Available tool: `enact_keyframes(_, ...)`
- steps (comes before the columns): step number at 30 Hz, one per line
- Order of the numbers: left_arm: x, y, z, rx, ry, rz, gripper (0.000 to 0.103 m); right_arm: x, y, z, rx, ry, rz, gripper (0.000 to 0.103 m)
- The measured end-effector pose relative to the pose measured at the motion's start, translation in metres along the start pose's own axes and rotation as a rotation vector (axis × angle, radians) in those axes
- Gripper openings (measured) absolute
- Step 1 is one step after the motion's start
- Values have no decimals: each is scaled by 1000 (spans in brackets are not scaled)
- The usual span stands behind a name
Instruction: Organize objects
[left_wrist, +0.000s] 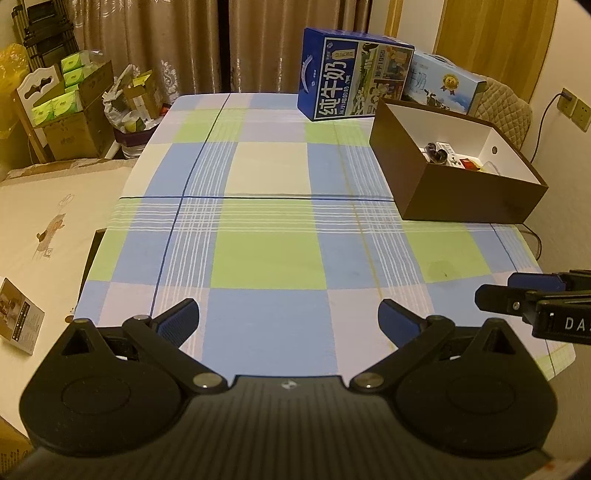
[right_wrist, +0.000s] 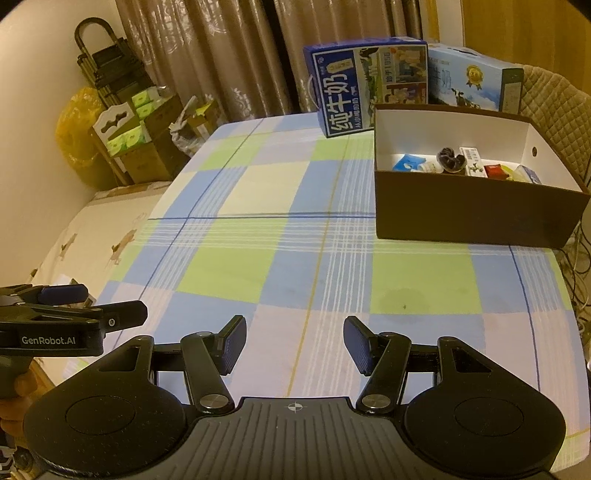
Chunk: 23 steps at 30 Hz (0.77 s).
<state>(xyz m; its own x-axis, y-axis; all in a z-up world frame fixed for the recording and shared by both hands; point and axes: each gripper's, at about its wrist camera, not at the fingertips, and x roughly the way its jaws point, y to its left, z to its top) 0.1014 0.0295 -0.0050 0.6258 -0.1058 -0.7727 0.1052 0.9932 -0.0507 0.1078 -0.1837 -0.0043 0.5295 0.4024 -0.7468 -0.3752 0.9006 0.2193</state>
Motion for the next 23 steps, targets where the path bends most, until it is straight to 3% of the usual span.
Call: enact_keyframes(23, 15, -4, 6, -1, 15, 11, 102, 14, -9, 6, -3, 25, 13, 56)
